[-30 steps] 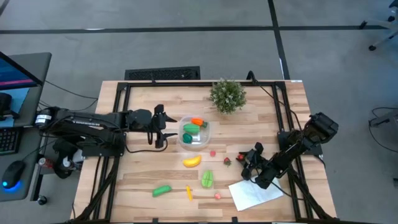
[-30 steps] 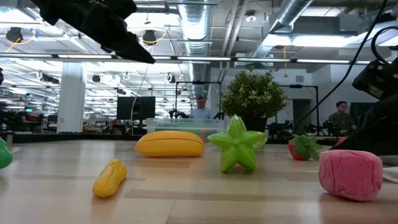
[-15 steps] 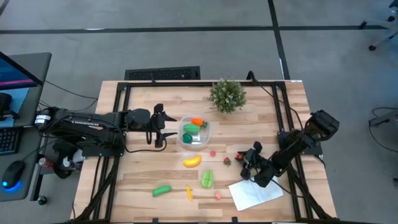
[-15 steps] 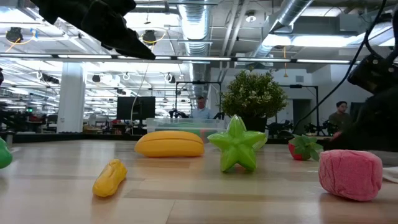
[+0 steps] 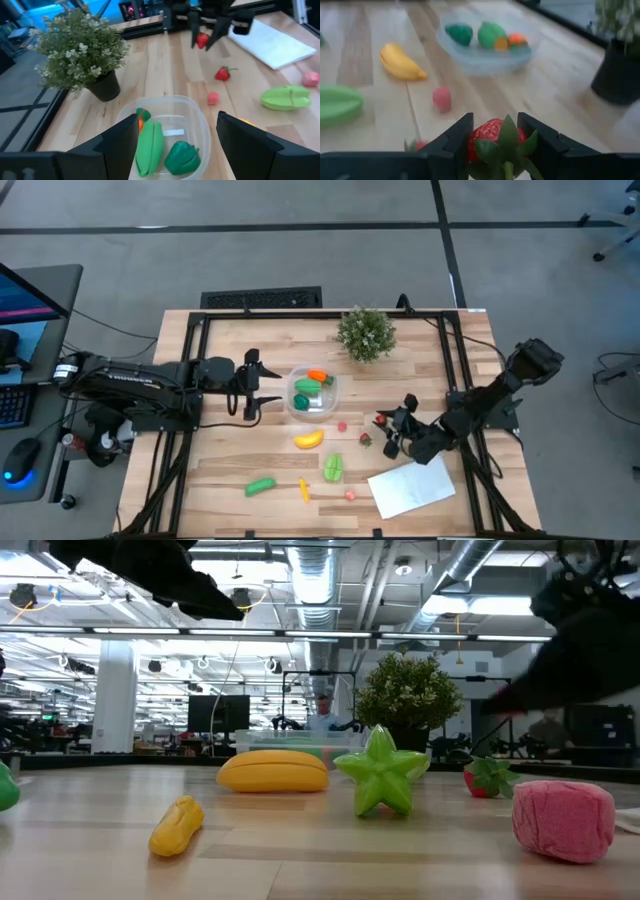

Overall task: Pick and placing Produce into tupperware
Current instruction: Put the right red strawberry into the transparent container

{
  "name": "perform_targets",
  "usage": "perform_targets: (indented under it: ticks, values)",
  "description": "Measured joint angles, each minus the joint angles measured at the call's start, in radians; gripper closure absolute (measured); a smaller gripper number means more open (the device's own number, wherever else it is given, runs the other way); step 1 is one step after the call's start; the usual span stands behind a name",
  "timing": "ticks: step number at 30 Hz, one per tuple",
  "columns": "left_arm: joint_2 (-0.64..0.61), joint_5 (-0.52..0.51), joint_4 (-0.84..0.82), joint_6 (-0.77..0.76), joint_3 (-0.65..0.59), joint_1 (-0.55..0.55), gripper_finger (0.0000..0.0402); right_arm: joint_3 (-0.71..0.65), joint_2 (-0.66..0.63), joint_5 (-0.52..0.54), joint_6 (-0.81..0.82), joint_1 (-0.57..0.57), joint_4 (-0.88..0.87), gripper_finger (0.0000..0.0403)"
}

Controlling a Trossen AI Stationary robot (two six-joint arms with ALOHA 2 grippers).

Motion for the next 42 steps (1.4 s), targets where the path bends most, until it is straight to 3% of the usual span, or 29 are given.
perform_targets:
  ticks: [10,19,25,35,42]
  values:
    - [-0.047,-0.029,-0.067,-0.035,0.000,-0.058,0.0145,0.002,-0.057,-0.185,-0.411,-0.155,0.299,0.0251]
    - [-0.046,-0.035,-0.094,-0.064,0.000,-0.098,0.0145,0.040,-0.051,-0.403,-0.579,-0.305,0.391,0.0285]
    - [-0.046,-0.036,-0.098,-0.069,0.000,-0.114,0.0145,0.058,-0.052,-0.505,-0.582,-0.354,0.313,0.0290]
    - [-0.046,-0.059,-0.101,-0.073,0.000,-0.116,0.0145,0.058,-0.052,-0.509,-0.416,-0.363,0.014,0.0288]
    - [-0.046,-0.078,-0.103,-0.077,0.000,-0.116,0.0145,0.058,-0.052,-0.512,-0.299,-0.363,-0.093,0.0240]
